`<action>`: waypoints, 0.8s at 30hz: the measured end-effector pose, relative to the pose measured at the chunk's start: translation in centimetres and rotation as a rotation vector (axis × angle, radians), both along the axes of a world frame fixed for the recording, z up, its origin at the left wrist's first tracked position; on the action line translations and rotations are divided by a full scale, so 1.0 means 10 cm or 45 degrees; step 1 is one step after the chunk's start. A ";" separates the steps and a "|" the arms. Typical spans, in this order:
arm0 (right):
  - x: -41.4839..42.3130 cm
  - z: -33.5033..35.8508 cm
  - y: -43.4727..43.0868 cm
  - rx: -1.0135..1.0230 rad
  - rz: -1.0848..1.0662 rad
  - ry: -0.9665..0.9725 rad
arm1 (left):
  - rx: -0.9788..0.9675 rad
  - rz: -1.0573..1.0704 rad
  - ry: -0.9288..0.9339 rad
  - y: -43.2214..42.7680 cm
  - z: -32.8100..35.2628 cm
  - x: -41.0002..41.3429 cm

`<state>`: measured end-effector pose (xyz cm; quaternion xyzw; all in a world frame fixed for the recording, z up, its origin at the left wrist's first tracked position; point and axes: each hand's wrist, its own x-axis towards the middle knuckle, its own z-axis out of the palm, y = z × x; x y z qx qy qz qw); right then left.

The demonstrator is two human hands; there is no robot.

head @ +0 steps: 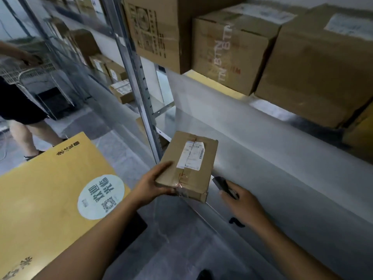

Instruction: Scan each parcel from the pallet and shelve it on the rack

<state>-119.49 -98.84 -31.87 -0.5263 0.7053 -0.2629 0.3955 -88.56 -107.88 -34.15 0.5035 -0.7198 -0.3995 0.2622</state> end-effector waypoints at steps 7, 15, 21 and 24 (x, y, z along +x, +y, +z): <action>0.22 -0.09 -0.89 0.123 -0.069 0.011 | -0.099 -0.003 -0.113 -1.04 -0.25 0.22; 0.87 -0.15 -1.90 0.176 -0.245 -0.015 | -0.722 0.062 -0.262 -1.66 -0.67 0.43; 1.18 -0.14 -2.43 0.171 -0.298 -0.031 | -0.661 -0.108 -0.458 -2.12 -0.87 0.42; 1.25 -0.15 -2.65 0.129 -0.373 -0.019 | -0.689 -0.072 -0.562 -2.29 -0.90 0.35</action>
